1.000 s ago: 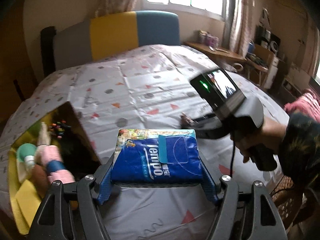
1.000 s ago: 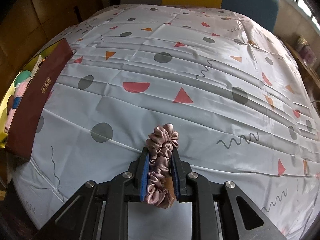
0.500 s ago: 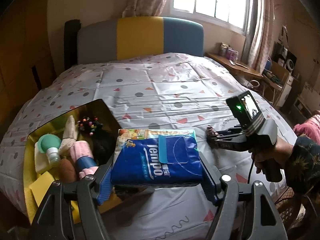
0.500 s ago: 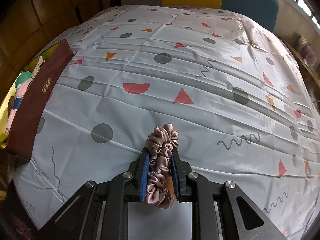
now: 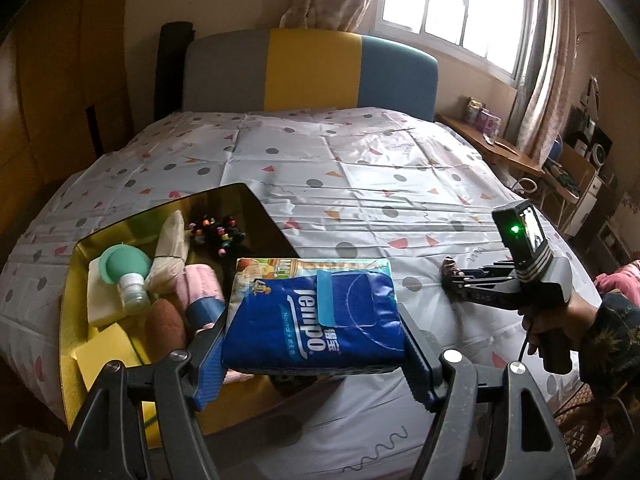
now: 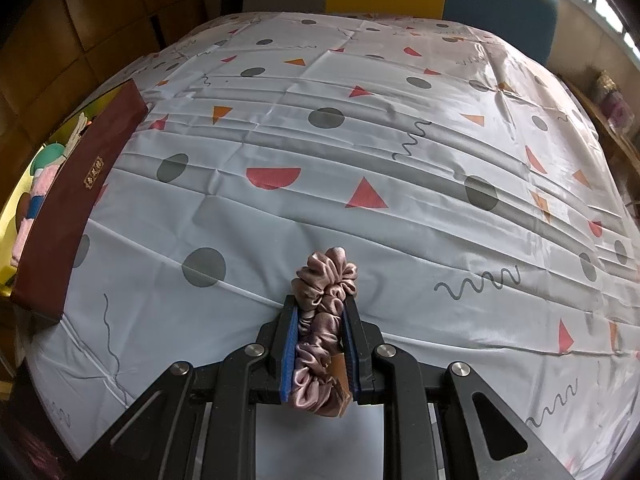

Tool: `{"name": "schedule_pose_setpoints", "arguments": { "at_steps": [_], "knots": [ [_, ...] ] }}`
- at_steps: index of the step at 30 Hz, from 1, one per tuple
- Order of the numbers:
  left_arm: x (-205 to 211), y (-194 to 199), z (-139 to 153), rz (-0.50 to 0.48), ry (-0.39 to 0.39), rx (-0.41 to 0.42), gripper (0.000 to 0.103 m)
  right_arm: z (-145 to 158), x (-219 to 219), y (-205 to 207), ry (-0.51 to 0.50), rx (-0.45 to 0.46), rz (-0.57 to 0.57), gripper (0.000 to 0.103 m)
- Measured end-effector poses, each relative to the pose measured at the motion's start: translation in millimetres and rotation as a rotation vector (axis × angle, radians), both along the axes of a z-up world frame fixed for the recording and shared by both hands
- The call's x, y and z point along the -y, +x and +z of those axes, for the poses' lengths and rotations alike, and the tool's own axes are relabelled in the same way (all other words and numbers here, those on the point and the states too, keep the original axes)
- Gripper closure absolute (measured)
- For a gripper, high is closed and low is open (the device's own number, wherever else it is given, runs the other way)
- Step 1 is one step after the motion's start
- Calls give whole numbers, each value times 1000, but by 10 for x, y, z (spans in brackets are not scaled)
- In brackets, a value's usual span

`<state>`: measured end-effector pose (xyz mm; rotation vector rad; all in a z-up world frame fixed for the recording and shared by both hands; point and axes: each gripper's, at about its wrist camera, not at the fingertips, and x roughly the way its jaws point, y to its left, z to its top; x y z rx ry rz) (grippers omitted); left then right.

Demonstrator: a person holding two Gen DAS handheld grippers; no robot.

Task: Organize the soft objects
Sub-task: 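Carry the tissue pack over the tray with the left gripper while the right gripper holds the scrunchie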

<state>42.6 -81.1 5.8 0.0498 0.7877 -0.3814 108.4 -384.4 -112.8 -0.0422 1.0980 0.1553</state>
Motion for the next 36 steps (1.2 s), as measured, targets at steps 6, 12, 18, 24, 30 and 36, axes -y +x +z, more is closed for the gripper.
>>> {"name": "schedule_pose_setpoints", "arguments": {
  "at_steps": [6,12,18,24,30,36],
  "knots": [
    [-301,74,0,52,-42,-31,29,1,-2,-3,-5,3,2,82],
    [-1135,195,67,240,-146,-72,29,-1,-2,1,-11,3,7,82],
    [-1906,108,-55,412,-187,-111,29,-6,-15,2,-21,4,15,82],
    [-1698,83,-339,343,-218,-201,29,-10,-20,8,-28,5,18,82],
    [-1174,245,-587,224,-204,-307,29,-11,-37,8,-36,11,22,82],
    [-953,404,-752,208,-82,-313,29,-16,-47,10,-44,12,27,82]
  ]
}}
